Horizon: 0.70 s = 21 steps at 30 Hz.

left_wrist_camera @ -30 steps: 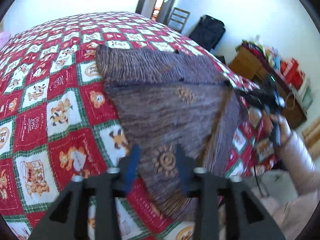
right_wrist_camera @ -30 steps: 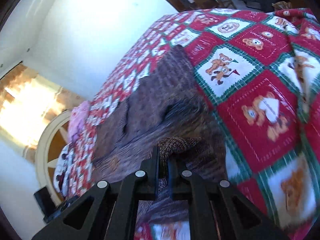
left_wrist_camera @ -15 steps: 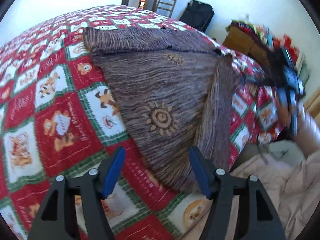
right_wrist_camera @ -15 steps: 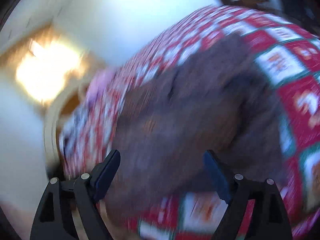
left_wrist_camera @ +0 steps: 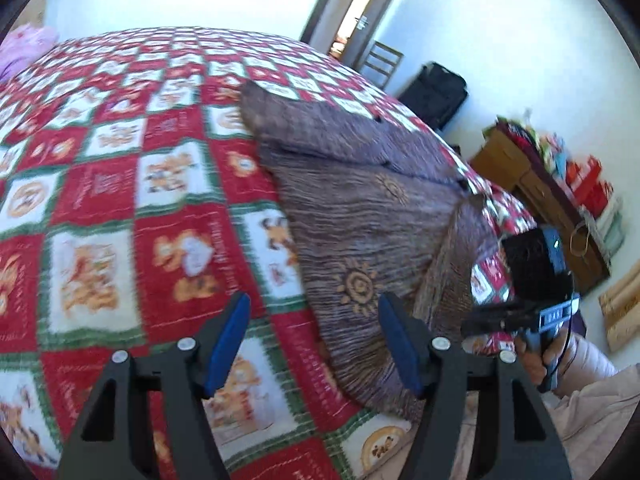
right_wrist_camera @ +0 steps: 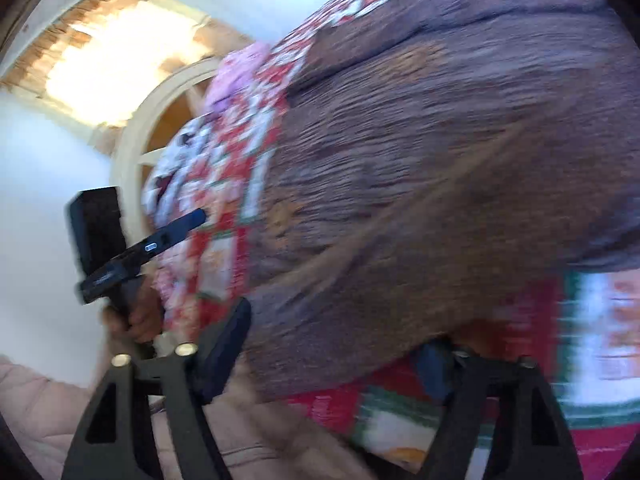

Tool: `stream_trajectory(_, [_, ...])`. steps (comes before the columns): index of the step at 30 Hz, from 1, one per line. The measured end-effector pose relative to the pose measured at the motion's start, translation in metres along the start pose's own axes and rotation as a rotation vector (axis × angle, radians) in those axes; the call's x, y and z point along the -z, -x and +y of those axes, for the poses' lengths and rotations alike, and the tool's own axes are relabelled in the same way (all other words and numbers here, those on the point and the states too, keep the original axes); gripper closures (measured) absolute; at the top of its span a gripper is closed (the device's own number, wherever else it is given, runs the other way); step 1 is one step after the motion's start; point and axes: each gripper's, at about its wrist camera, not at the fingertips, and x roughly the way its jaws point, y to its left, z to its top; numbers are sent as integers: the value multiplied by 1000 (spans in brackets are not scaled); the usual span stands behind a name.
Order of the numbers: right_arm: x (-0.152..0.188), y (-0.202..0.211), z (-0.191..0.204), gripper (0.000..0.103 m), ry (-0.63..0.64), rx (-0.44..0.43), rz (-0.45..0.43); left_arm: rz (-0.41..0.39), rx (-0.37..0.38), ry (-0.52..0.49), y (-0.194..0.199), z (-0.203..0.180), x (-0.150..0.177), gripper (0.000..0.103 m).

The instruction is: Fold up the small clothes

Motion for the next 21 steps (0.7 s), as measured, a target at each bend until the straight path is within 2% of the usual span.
stream_trajectory(1, [1,-9,1,41,-11,-34,24,-7,2,19,2,4,0,35])
stream_trajectory(4, [-1,-28,11,43,31,-24,80,-22,-2,51,2,11,-4,35])
stream_trajectory(7, [-11,-39,23,70,48,-57,135,-20,11,37,0,12,-11,35])
stream_trajectory(8, [-17,-37,25,70,46,-75,135,-18,14,22,-1,11,-14,35])
stream_trajectory(10, [-38,-31,24,70,7,-169,102,-13,7,-18,-4,7,-20,35])
stream_trajectory(12, [-64,-17,15,69,-76,-232,0,-6,6,-42,-10,5,-27,35])
stream_trajectory(13, [-80,-8,2,62,-147,-273,-80,-2,12,-47,-12,4,-29,35])
stream_trajectory(14, [-89,-2,-9,44,-201,-295,-135,3,17,-54,-13,3,-31,35])
stream_trajectory(16, [-98,11,-27,26,-284,-349,-226,10,30,-80,-17,0,-36,35])
stream_trajectory(18, [-97,22,-40,26,-328,-363,-267,27,47,-114,-22,-5,-40,35])
stream_trajectory(21, [-85,35,-46,26,-319,-296,-261,73,50,-218,-35,-20,-46,35])
